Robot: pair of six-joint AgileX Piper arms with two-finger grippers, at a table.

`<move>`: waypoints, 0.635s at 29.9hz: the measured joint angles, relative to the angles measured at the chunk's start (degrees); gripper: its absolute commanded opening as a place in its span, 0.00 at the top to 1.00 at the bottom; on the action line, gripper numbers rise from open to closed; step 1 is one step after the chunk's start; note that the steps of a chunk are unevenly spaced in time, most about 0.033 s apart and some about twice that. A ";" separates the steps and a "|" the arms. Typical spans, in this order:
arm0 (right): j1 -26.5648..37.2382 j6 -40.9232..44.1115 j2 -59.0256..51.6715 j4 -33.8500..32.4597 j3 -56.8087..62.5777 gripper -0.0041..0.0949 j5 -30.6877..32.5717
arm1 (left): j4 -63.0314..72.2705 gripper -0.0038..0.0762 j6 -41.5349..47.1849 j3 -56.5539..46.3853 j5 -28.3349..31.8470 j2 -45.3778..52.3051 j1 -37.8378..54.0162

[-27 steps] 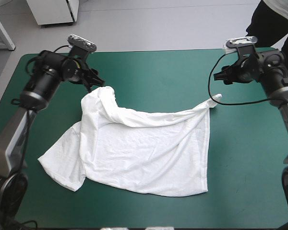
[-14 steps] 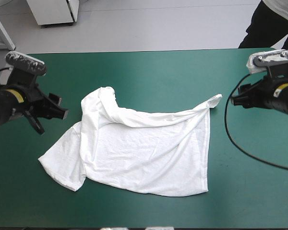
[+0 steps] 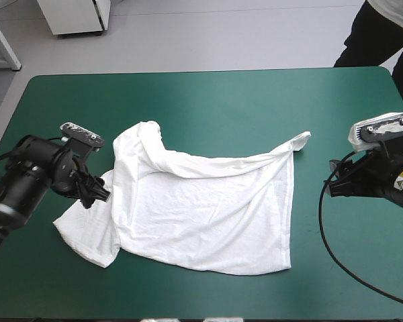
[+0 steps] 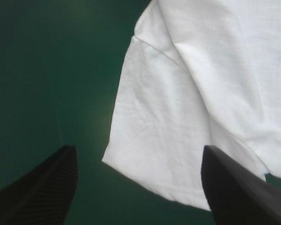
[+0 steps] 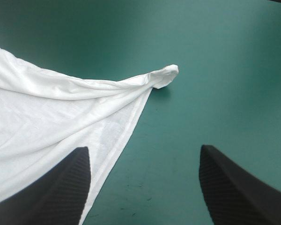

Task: Fold the cloth

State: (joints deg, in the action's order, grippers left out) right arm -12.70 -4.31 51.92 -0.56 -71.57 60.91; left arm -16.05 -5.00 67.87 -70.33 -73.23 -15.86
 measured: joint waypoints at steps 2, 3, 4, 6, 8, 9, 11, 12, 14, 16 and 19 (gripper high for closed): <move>-1.06 0.05 0.00 0.02 0.00 0.32 0.10 | 0.07 0.28 0.05 -0.06 2.23 -3.92 0.82; -1.61 0.10 0.00 0.02 0.00 0.32 0.10 | 0.44 0.28 0.05 -0.11 3.27 -5.44 1.45; -2.14 0.41 0.00 0.02 0.00 0.32 0.14 | 1.40 0.28 0.05 -0.11 4.72 -7.67 2.83; -3.05 0.87 0.00 -0.65 0.01 0.32 0.22 | 3.64 0.28 -0.27 -0.16 6.68 -10.90 5.51; -3.60 1.06 0.00 -1.11 0.01 0.32 0.40 | 5.91 0.28 -1.24 -0.16 8.51 -13.82 8.10; -3.82 1.10 0.00 -1.31 0.01 0.32 0.57 | 6.58 0.28 -1.56 -0.16 9.51 -15.31 9.26; -3.90 1.12 0.14 -1.45 0.01 0.32 0.71 | 6.89 0.28 -1.91 -0.16 11.48 -17.83 10.71; -3.90 1.17 0.47 -1.51 0.01 0.32 0.77 | 6.82 0.28 -2.02 -0.16 12.64 -18.91 11.11; -3.90 1.30 1.16 -1.51 0.01 0.32 0.77 | 6.37 0.28 -2.02 -0.17 15.00 -20.59 11.37; -3.90 1.30 2.28 -1.45 0.01 0.32 0.77 | 6.29 0.28 -2.15 -0.17 16.92 -22.45 11.42; -3.90 1.30 3.94 -1.27 0.06 0.32 0.77 | 6.65 0.28 -2.41 -0.17 18.31 -25.46 11.42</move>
State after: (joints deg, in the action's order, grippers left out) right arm -16.60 -3.01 55.85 -1.83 -71.51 61.68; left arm -9.41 -7.40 67.70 -52.02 -98.69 -4.44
